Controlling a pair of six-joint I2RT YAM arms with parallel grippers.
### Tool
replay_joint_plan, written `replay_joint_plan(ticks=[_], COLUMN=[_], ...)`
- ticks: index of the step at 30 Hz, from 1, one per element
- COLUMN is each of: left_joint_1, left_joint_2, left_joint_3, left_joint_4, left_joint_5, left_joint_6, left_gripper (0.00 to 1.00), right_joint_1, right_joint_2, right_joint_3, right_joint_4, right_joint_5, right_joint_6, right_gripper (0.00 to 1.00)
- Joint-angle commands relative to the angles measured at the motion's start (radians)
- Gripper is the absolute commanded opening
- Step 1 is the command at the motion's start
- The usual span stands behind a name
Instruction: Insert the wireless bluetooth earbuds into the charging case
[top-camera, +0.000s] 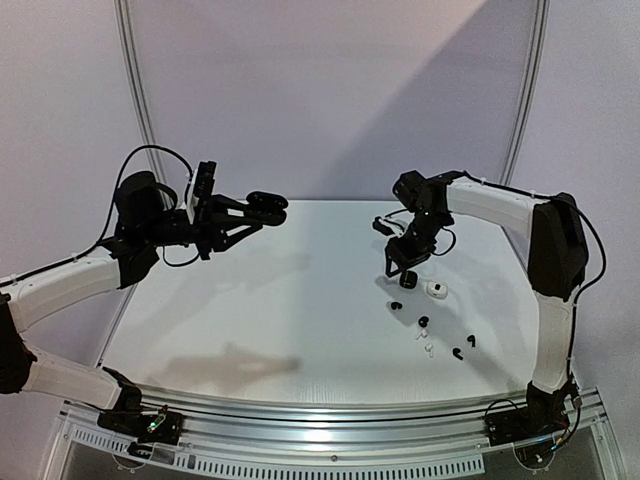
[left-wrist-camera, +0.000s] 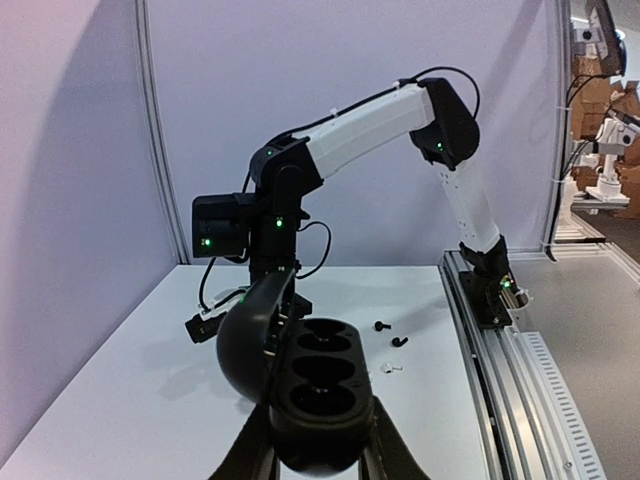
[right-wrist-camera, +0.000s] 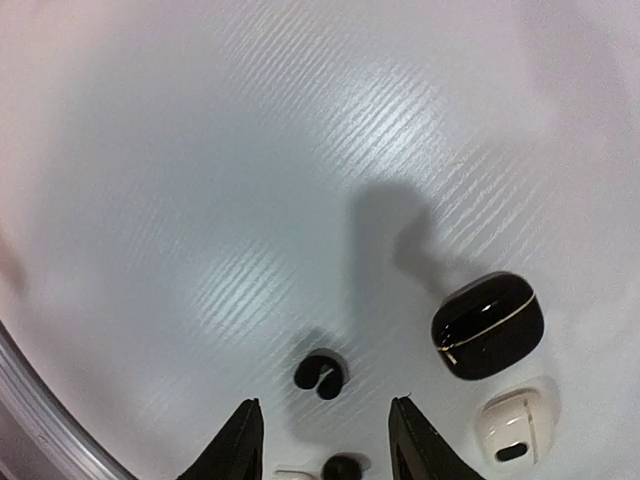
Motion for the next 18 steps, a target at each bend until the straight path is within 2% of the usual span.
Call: replay_joint_plan(ticks=[1, 5, 9, 11, 14, 18], left_joint_1=[0.011, 0.011, 0.011, 0.011, 0.013, 0.013], left_joint_2=[0.001, 0.007, 0.001, -0.001, -0.001, 0.005], left_joint_3=[0.016, 0.021, 0.026, 0.030, 0.033, 0.040], left_joint_4=[0.017, 0.015, -0.005, -0.023, -0.030, -0.031], left_joint_5=[0.014, 0.018, 0.019, 0.018, 0.016, 0.019], left_joint_6=[-0.019, -0.019, -0.011, -0.004, -0.001, -0.001], left_gripper=[0.00, 0.00, 0.00, 0.00, 0.00, 0.00], right_joint_1=[-0.006, -0.013, -0.035, -0.036, -0.037, -0.039], right_joint_2=[0.042, 0.061, 0.090, 0.096, 0.109, 0.117], right_joint_3=[0.016, -0.010, -0.014, -0.033, -0.062, -0.090], right_joint_4=[0.002, 0.026, 0.001, -0.005, 0.000, 0.013], right_joint_5=[-0.003, -0.020, -0.075, -0.076, -0.047, -0.056], right_joint_6=[-0.356, -0.576, -0.674, -0.716, -0.741, -0.744], right_gripper=[0.43, 0.42, 0.39, 0.36, 0.28, 0.29])
